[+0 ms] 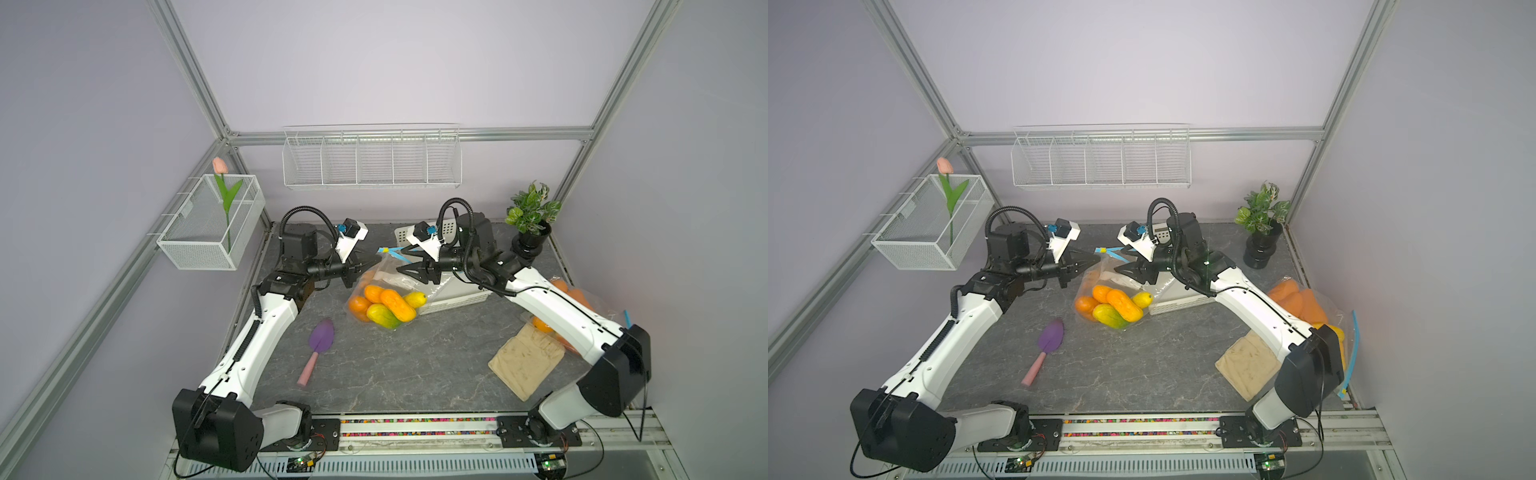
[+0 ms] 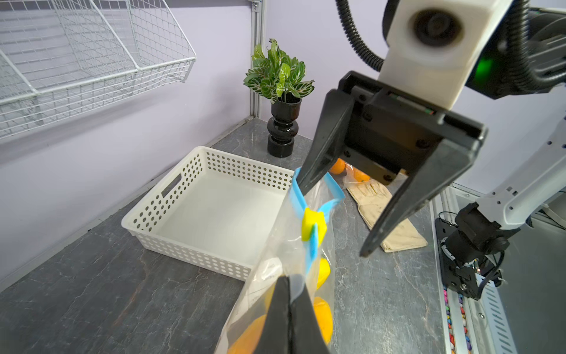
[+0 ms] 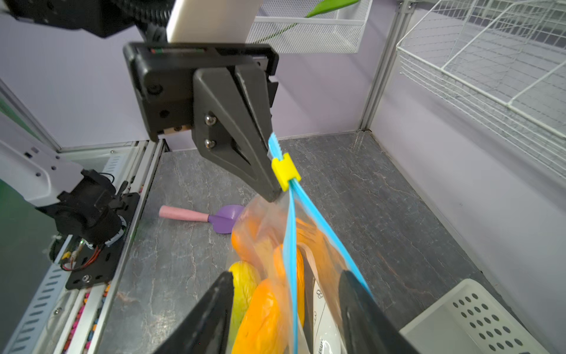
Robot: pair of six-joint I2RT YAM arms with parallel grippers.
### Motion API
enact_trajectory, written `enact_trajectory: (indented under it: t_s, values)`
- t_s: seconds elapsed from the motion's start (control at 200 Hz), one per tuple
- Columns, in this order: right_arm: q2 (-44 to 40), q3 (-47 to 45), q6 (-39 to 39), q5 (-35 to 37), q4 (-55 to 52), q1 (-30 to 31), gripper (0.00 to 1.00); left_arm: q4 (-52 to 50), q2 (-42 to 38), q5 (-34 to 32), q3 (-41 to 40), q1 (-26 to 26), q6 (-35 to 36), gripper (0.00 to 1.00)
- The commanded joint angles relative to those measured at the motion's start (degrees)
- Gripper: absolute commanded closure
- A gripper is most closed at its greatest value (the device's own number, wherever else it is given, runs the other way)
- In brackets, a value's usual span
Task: Place the mango in a zip-top bag and seal the zipper
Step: Pick up the zipper food storage bag at the center of the board, then zip the zipper on the zipper food storage bag.
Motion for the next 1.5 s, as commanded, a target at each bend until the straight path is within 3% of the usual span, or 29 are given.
enact_trajectory:
  t_s: [0.0, 0.26, 0.52, 0.915, 1.11, 1.285, 1.494]
  values:
    - [-2.65, 2.32, 1.62, -0.77, -0.05, -0.26, 0.38, 3.42, -2.44, -1.39, 0.03, 0.23, -1.40, 1.00]
    - [4.01, 11.53, -2.71, -4.55, -4.65, -0.08, 0.36, 5.62, -4.24, -1.77, -1.53, 0.21, -2.14, 1.00]
    - [11.72, 22.20, -8.75, -11.26, -15.80, 1.27, 0.47, 5.50, -4.32, -2.80, -1.19, 0.22, -2.24, 1.00]
    - [12.67, 21.01, -4.45, -6.97, -8.90, 2.54, 0.69, 5.51, -4.12, -2.79, -1.29, 0.18, -2.27, 1.00]
    - [12.84, 19.23, -1.63, -4.79, -3.28, 3.04, 0.70, 5.61, -4.32, -2.55, -1.35, 0.21, -2.44, 1.00]
    - [13.03, 19.27, -2.12, -4.02, -3.53, 3.10, 0.84, 5.69, -4.71, -3.25, -1.46, 0.26, -2.33, 1.00]
    - [10.99, 16.11, -2.40, -2.86, -3.39, 1.90, 0.87, 5.88, -6.13, -7.21, -1.78, 0.21, -4.27, 1.00]
